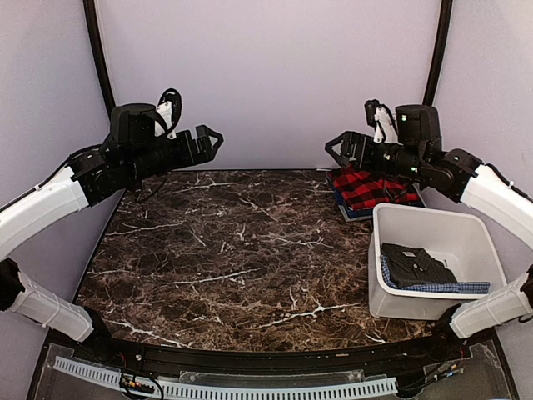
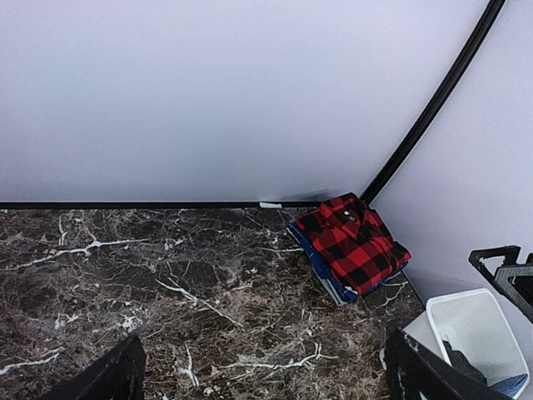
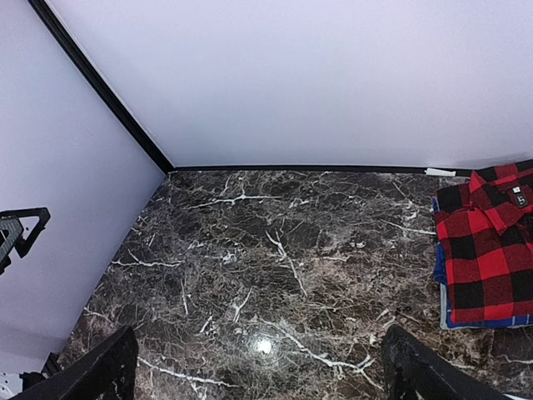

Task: Fold and stack the long sleeve shirts
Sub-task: Adjust the bin at the corner of the board.

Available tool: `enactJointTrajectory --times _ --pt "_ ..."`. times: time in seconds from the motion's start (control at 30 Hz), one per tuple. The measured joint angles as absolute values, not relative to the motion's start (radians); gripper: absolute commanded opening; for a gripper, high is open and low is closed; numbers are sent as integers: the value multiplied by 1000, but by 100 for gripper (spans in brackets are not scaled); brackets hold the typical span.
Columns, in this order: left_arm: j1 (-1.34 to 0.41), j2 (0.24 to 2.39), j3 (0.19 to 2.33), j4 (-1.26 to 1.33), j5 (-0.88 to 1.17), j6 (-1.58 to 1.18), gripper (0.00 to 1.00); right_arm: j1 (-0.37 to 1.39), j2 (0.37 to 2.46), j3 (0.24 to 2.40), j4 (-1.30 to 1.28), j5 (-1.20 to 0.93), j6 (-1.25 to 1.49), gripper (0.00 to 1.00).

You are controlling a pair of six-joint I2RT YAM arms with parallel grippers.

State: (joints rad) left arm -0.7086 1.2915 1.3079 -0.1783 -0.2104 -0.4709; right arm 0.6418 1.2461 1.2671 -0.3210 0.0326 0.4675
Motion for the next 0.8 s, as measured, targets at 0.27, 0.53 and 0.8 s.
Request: enactJointTrajectory --times 0.27,0.53,0.8 --pt "-709 1291 1308 -181 -227 -452 99 642 1232 1264 -345 72 464 99" --pt "-699 1292 1308 -181 -226 -429 99 642 1171 1256 -447 146 478 99" --pt "-686 1301 1308 -181 -206 -411 99 641 1054 1224 -647 240 562 99"
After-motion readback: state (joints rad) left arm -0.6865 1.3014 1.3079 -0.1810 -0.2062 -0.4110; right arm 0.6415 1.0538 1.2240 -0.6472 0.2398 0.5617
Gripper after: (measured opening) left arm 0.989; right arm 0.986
